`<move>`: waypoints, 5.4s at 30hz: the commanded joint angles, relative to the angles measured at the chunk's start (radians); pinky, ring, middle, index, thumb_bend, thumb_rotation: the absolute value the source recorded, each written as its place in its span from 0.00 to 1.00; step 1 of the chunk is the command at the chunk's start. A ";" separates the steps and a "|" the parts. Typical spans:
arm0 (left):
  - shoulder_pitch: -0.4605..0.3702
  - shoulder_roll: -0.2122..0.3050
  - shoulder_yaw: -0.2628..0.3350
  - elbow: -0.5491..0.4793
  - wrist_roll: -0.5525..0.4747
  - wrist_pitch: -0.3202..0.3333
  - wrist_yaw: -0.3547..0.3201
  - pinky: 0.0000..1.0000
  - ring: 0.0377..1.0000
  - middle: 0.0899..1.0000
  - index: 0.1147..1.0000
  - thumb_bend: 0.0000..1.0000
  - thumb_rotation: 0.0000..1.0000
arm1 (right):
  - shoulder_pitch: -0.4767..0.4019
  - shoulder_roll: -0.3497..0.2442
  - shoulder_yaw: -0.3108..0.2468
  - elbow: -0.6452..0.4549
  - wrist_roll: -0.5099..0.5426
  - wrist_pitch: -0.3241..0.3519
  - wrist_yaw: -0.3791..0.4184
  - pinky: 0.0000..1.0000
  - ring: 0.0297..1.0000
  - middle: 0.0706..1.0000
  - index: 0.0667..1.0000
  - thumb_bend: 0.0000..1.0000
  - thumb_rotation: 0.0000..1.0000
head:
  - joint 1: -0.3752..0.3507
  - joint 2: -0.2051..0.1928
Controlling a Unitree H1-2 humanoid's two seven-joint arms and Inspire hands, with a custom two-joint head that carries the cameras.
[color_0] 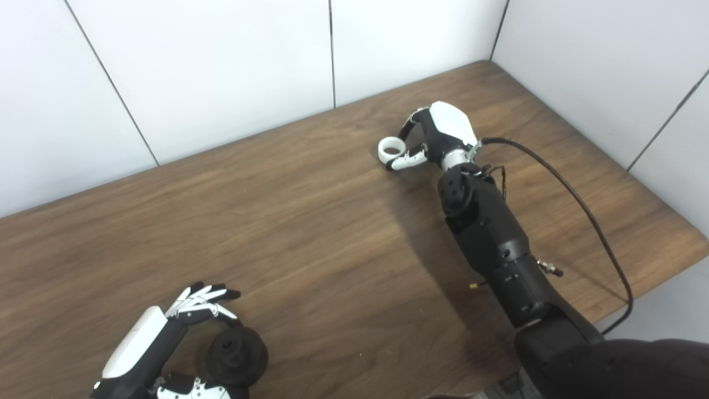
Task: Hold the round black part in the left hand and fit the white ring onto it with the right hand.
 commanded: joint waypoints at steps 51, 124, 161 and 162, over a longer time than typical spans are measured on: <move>-0.252 -0.178 -0.146 0.364 0.272 0.056 0.149 1.00 0.96 0.92 0.41 0.52 0.05 | 0.095 -0.098 0.164 -0.545 0.242 -0.024 0.174 0.68 0.92 0.88 0.44 0.51 0.14 | 0.367 0.075; -0.293 -0.215 -0.217 0.335 0.274 0.070 0.185 1.00 0.96 0.90 0.41 0.52 0.05 | 0.127 -0.050 0.344 -0.663 0.302 -0.104 0.298 0.77 0.93 0.92 0.44 0.51 0.14 | 0.342 0.073; -0.308 -0.215 -0.220 0.341 0.284 0.067 0.184 1.00 0.97 0.91 0.41 0.52 0.05 | 0.154 -0.072 0.341 -0.705 0.292 -0.080 0.381 0.74 0.94 0.95 0.44 0.51 0.14 | 0.363 0.097; -0.309 -0.215 -0.221 0.341 0.285 0.066 0.185 1.00 0.97 0.91 0.41 0.52 0.05 | 0.155 -0.073 0.342 -0.705 0.291 -0.082 0.382 0.74 0.94 0.95 0.44 0.51 0.14 | 0.363 0.097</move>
